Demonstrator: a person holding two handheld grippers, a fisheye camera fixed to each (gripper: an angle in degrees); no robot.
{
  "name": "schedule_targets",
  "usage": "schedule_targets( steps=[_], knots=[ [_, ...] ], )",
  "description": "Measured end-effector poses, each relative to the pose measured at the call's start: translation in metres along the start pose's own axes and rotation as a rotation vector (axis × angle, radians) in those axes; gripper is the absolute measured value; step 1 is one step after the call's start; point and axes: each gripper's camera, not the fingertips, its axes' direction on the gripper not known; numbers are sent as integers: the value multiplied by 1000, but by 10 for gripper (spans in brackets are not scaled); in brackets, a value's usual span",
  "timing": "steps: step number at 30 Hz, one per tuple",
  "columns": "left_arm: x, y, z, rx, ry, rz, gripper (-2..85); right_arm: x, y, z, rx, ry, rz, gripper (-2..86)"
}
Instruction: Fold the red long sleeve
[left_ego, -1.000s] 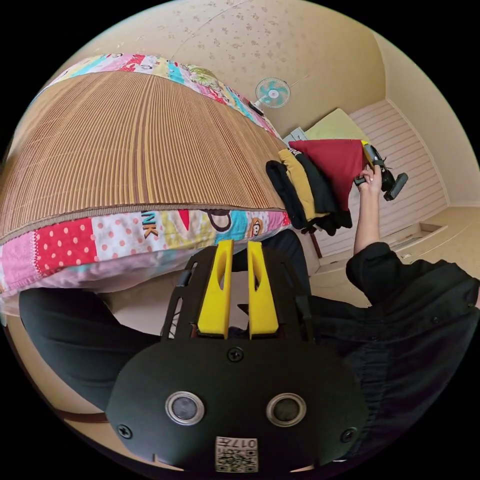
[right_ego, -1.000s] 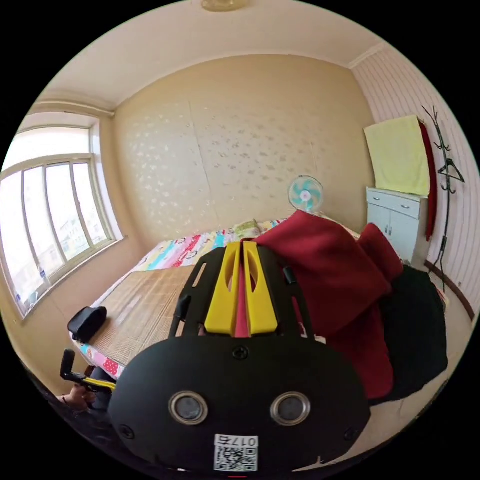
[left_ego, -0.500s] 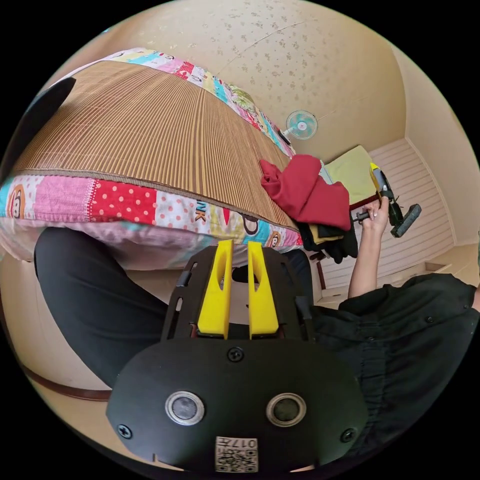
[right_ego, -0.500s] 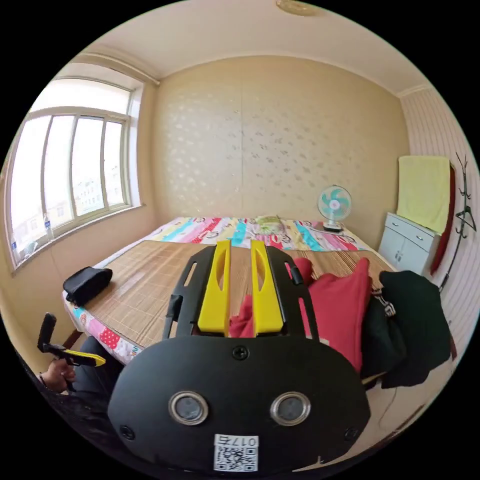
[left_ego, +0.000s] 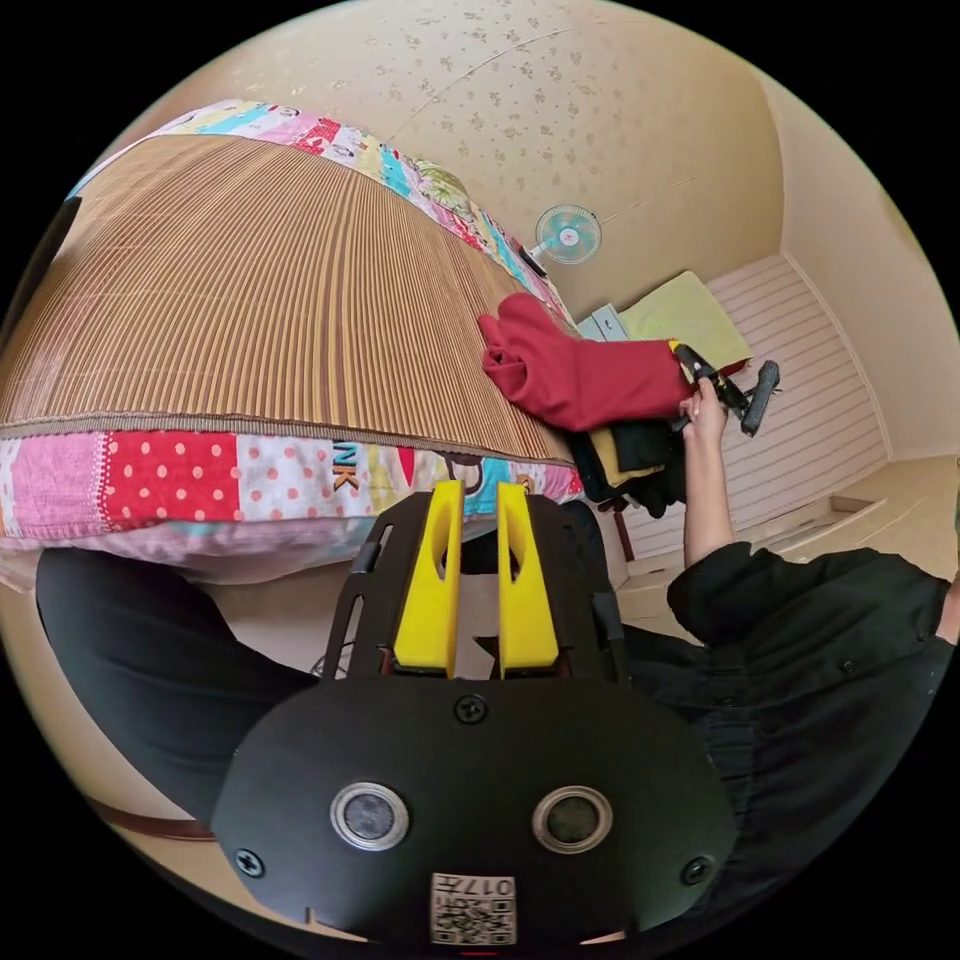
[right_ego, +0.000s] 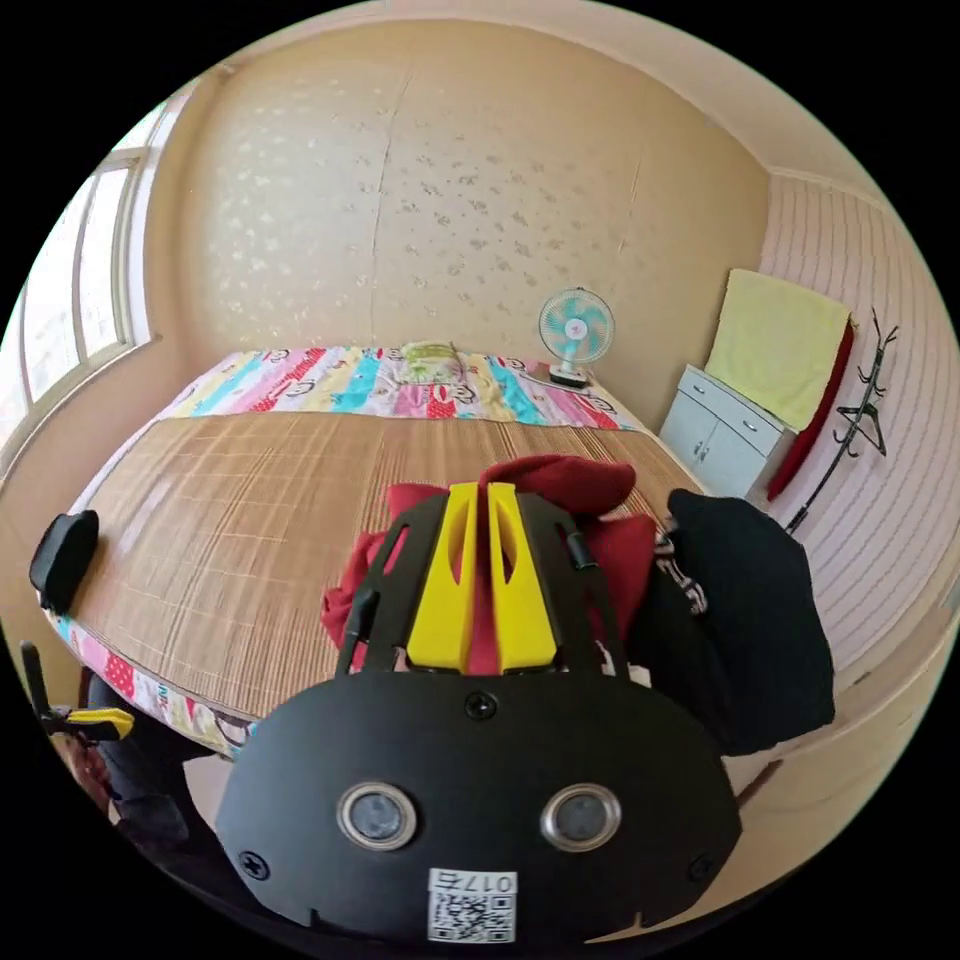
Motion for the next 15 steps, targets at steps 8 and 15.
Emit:
schedule_targets(
  steps=[8, 15],
  knots=[
    [-23, 38, -34, 66, -54, -100, 63, -143, -14, -35, 202, -685, -223, 21],
    [-59, 63, -55, 79, -75, -210, 63, -171, 170, 84, -560, -894, -106, 22]
  ],
)
